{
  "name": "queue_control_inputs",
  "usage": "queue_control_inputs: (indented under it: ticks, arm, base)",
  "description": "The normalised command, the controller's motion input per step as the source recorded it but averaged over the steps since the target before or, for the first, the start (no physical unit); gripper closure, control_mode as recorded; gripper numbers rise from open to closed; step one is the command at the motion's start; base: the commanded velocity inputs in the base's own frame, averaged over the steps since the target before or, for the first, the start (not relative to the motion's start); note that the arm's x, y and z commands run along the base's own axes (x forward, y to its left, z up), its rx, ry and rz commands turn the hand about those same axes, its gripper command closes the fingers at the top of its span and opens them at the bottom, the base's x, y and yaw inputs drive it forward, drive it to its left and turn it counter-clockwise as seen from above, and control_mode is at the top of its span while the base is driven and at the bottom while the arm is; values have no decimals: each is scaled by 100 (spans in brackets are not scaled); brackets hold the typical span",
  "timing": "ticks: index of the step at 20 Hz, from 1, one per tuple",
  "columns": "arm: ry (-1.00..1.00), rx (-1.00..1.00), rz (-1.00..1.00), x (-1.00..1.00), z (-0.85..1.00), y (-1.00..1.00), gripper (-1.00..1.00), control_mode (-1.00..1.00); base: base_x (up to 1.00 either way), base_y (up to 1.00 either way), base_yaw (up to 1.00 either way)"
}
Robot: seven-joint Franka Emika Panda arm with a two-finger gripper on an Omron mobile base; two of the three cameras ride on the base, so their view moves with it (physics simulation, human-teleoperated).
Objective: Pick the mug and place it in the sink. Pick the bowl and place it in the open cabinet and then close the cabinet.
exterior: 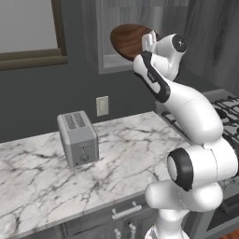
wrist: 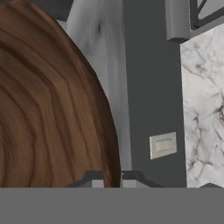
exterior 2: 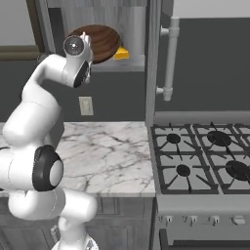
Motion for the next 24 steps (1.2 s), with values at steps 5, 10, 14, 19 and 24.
queue_control_inputs:
  ticks: [5,10,14,19,24]
  arm:
    - [1,0,0,54,0,17,100,-100]
    - [1,0,0,47,-1,9,100,-100]
    - [4,0,0,21,-8,0,100,-100]
    - [4,0,0,5,-14,1,100,-100]
    - [1,0,0,18,-15,24,-100,-100]
  base:
    - [0,0,0]
    - [0,0,0]
    - [0,0,0]
    - [0,0,0]
    - [0,0,0]
